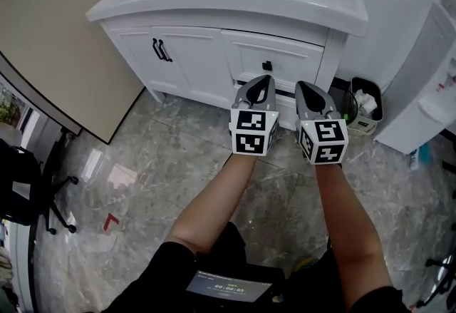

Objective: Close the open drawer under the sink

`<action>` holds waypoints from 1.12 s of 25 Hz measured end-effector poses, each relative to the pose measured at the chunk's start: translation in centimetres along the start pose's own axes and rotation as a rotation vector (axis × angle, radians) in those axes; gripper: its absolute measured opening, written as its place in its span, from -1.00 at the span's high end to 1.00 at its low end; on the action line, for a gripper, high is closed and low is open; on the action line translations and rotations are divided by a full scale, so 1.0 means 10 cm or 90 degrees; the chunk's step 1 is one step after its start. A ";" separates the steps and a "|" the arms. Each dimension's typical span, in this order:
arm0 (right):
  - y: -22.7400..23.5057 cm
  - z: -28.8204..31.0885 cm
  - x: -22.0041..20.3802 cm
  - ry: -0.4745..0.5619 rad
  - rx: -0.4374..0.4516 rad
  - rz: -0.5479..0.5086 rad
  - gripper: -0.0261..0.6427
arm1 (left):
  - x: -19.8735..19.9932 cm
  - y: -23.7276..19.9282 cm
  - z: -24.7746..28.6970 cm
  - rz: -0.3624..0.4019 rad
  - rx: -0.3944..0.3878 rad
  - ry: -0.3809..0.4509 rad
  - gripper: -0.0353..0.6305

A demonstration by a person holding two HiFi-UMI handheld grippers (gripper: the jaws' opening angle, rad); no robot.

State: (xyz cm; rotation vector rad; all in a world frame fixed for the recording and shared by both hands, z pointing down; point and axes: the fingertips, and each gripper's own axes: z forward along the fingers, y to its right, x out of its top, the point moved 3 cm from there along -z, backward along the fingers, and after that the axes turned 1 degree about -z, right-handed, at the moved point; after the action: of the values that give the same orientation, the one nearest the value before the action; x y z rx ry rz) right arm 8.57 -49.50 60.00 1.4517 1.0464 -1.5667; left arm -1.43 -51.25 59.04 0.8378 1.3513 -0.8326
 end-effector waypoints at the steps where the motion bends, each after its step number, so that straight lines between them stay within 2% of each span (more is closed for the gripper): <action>1: -0.02 -0.04 0.07 -0.001 -0.001 0.002 0.85 | 0.10 0.02 -0.06 0.003 0.007 0.004 0.88; 4: -0.07 -0.16 0.45 -0.018 0.008 0.020 0.85 | 0.54 0.09 -0.23 0.006 0.028 0.003 0.88; 6: -0.11 -0.27 0.85 -0.036 0.017 0.027 0.85 | 0.91 0.17 -0.37 0.005 0.025 -0.016 0.88; 13: -0.23 -0.76 2.72 -0.069 0.022 0.025 0.85 | 2.54 0.27 -0.99 -0.023 0.011 -0.075 0.88; 18: -0.45 -1.35 4.09 -0.057 0.020 0.022 0.85 | 3.94 0.35 -1.61 -0.039 -0.010 -0.050 0.88; 21: -0.71 -1.75 4.70 -0.042 0.027 0.029 0.85 | 4.59 0.43 -2.10 -0.052 -0.031 -0.030 0.88; 24: -0.88 -1.98 5.02 -0.022 0.026 0.029 0.85 | 4.88 0.49 -2.44 -0.046 -0.045 -0.011 0.88; 28: -1.06 -2.11 5.08 -0.017 0.023 0.024 0.85 | 4.82 0.54 -2.71 -0.064 -0.048 -0.024 0.88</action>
State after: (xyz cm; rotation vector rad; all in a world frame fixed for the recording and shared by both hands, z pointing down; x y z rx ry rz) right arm 2.92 -25.52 9.69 1.4628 0.9748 -1.5801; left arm -7.23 -25.95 9.97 0.6973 1.3923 -0.8661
